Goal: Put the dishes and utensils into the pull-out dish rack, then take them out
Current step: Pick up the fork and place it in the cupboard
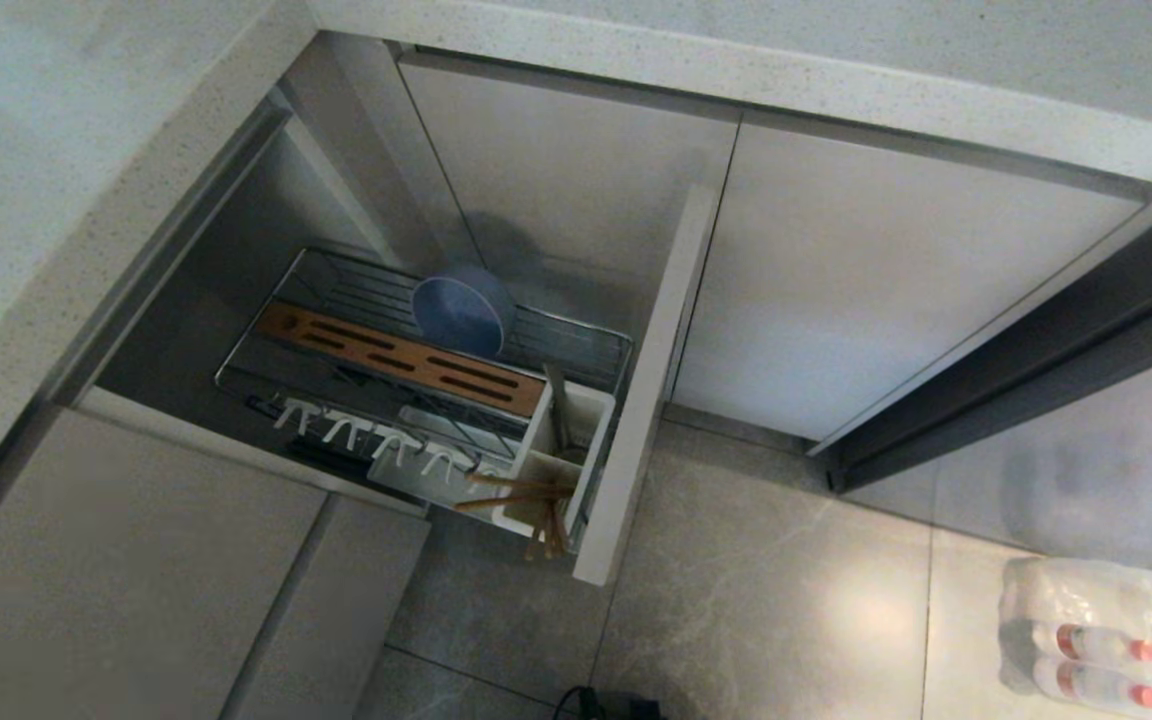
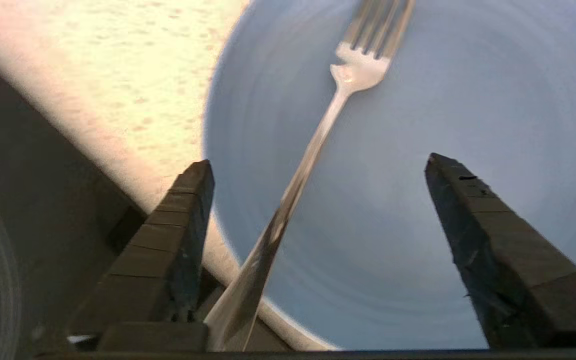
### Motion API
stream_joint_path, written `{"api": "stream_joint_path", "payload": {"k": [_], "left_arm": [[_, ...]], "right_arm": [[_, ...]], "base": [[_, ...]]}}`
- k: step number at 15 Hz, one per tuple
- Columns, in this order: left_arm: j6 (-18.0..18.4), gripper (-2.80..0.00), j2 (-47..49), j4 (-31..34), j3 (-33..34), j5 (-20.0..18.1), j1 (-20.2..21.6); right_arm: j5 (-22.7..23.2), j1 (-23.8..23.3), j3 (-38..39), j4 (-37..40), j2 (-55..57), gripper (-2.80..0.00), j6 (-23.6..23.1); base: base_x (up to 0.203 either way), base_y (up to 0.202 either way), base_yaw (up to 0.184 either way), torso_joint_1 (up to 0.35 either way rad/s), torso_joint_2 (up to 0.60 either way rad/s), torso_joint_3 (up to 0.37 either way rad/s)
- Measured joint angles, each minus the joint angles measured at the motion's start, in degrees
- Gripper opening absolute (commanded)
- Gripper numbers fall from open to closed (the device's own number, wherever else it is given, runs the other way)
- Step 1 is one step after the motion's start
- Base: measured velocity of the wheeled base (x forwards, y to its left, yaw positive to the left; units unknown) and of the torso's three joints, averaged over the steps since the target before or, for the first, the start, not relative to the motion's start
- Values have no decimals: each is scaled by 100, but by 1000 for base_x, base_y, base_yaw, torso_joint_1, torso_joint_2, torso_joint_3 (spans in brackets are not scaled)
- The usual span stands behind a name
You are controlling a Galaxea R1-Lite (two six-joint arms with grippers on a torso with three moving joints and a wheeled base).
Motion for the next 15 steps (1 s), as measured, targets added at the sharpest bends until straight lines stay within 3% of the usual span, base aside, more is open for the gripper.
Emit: {"api": "stream_joint_path", "payload": {"k": [5, 15], "left_arm": [[0, 0, 95, -13, 91, -450, -65], [17, 0, 110, -319, 456, -492, -297]], "right_arm": [[-2, 0, 0, 0, 0, -280, -2], [0, 0, 0, 0, 0, -280, 0]], "base": [[0, 0, 0, 0, 0, 0], [0, 0, 0, 0, 0, 0]]}}
